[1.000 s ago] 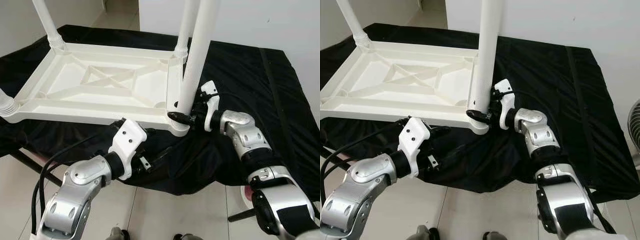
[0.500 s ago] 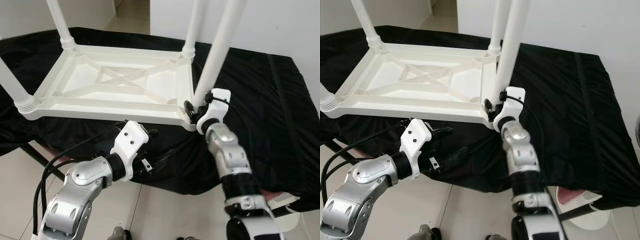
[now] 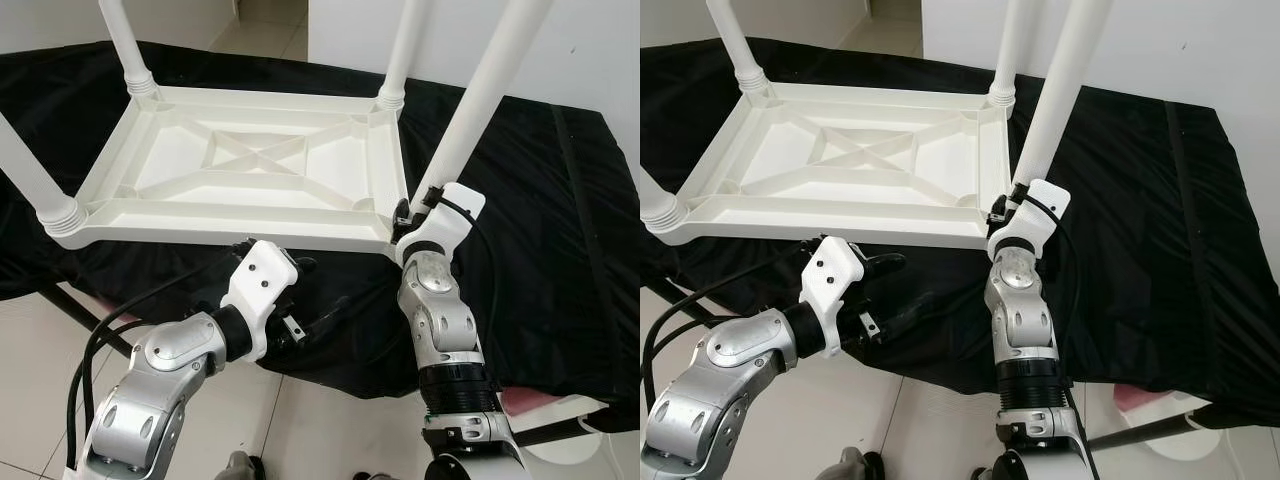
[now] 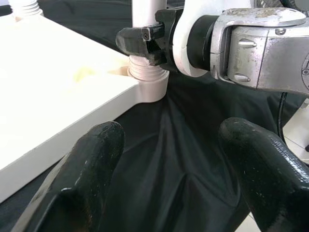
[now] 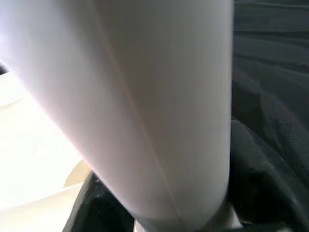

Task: Building children table

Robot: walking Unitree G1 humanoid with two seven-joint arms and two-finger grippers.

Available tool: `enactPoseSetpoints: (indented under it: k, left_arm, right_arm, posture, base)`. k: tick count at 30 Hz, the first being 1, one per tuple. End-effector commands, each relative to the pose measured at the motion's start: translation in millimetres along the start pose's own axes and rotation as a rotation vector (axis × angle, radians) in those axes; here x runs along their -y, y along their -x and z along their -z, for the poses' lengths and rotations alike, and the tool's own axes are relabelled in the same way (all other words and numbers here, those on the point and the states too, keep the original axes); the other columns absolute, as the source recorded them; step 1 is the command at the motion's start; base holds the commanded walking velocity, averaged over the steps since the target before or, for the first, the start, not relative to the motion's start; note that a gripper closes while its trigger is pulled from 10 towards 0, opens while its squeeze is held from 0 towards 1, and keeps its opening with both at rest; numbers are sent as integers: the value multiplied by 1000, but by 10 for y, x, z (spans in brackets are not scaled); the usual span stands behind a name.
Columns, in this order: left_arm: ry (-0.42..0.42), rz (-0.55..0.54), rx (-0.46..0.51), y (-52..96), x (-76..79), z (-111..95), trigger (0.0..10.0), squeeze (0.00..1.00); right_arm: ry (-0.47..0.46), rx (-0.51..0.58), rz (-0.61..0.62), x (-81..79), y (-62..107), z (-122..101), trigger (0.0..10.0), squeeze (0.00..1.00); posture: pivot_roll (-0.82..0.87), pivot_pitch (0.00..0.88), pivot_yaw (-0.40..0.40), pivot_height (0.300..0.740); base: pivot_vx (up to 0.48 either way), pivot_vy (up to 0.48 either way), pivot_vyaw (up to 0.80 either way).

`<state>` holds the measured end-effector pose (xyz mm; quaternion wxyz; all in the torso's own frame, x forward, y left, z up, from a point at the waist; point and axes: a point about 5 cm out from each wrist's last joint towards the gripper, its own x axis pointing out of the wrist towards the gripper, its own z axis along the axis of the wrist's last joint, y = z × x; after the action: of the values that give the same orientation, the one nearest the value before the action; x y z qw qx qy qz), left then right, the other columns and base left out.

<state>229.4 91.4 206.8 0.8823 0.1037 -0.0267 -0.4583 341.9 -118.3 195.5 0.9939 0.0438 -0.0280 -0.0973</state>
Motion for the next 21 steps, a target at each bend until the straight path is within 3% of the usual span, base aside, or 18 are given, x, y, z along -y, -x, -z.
enactPoseSetpoints:
  k: [1, 5, 6, 7, 8, 9, 11, 15, 18, 20, 21]
  left_arm:
    - [8, -76, -10, 2, -24, 19, 10000, 0]
    - [8, -77, -9, -1, -24, 18, 10000, 0]
    - [8, -77, -8, -3, -25, 17, 10000, 0]
    - [8, -77, -8, -3, -25, 17, 10000, 0]
    - [7, -79, -8, -3, -29, 14, 10000, 0]
    - [7, -79, -8, -3, -29, 14, 10000, 0]
    - [6, -79, -8, -3, -31, 12, 10000, 0]
    - [6, -79, -8, -4, -34, 10, 10000, 0]
    - [5, -83, -8, 3, -42, 6, 10000, 0]
    - [5, -83, -8, 3, -42, 6, 10000, 0]
    - [4, -85, -9, 6, -45, 6, 10000, 0]
  right_arm:
    - [8, -103, -99, -74, 57, 230, 10000, 1000]
    - [16, -76, -177, -132, 70, 189, 10000, 1000]
    - [3, -53, -282, -198, 81, 141, 10000, 0]
    - [3, -53, -282, -198, 81, 141, 10000, 0]
    - [70, 17, -513, -273, 101, 34, 10000, 0]
    - [70, 17, -513, -273, 101, 34, 10000, 0]
    - [143, 71, -634, -186, 42, -86, 10000, 0]
    - [195, 104, -672, -116, -13, -158, 10000, 0]
    - [374, 112, -862, 69, -160, -285, 10000, 0]
    - [374, 112, -862, 69, -160, -285, 10000, 0]
    - [425, 85, -911, 110, -198, -285, 10000, 0]
  posture:
    - [-16, 184, 32, 740]
    - [-16, 184, 32, 740]
    - [-16, 184, 32, 740]
    - [-16, 184, 32, 740]
    - [-17, 189, 33, 740]
    - [-17, 189, 33, 740]
    - [-17, 190, 33, 740]
    - [-16, 191, 33, 740]
    - [-11, 192, 33, 740]
    - [-11, 192, 33, 740]
    - [-8, 192, 33, 740]
  base:
    - [0, 0, 0]
    - [0, 0, 0]
    - [0, 0, 0]
    - [0, 0, 0]
    - [0, 0, 0]
    - [0, 0, 0]
    - [0, 0, 0]
    - [0, 0, 0]
    - [0, 0, 0]
    - [0, 0, 0]
    - [0, 0, 0]
